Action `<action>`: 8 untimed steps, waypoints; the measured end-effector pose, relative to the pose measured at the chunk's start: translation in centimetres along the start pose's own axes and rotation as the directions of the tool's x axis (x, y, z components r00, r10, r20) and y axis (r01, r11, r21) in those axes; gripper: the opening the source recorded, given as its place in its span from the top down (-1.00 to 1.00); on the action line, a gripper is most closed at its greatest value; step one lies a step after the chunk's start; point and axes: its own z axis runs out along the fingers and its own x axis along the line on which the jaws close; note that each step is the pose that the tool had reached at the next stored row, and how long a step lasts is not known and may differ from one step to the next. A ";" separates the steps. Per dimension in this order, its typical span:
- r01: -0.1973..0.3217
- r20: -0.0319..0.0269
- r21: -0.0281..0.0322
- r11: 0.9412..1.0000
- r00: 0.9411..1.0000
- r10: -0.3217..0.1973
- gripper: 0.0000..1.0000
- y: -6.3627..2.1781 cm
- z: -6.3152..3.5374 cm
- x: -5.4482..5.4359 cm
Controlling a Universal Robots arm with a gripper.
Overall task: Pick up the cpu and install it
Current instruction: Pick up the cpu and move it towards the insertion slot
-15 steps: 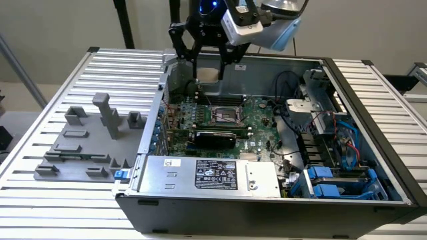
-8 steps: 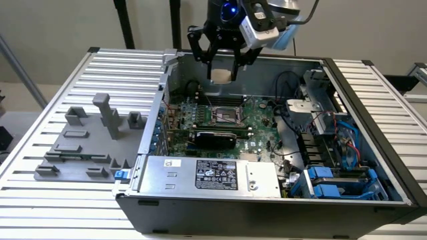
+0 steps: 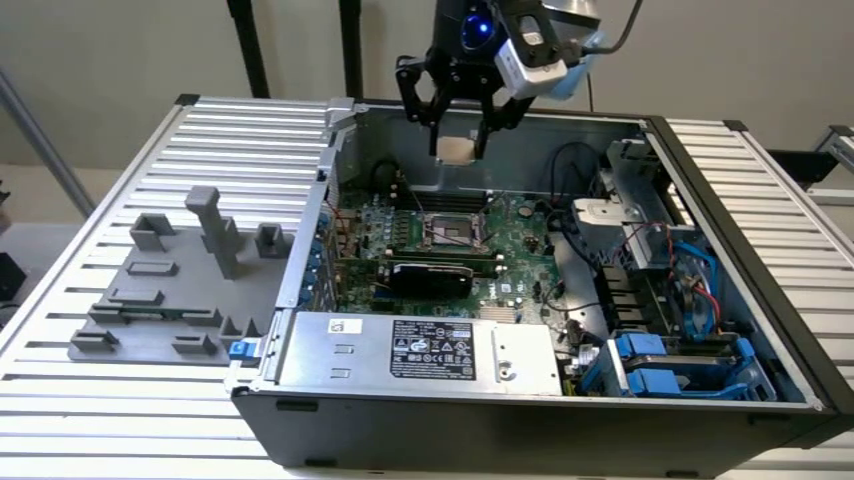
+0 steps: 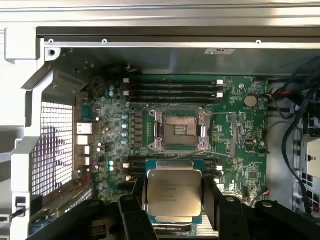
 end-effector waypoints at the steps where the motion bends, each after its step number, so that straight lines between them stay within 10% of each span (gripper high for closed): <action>1: 0.000 0.000 0.000 1.000 1.000 0.000 -0.08 0.33 0.20 -0.2; 8: 0.000 0.000 0.000 1.000 1.000 0.000 -0.08 2.60 1.58 -1.4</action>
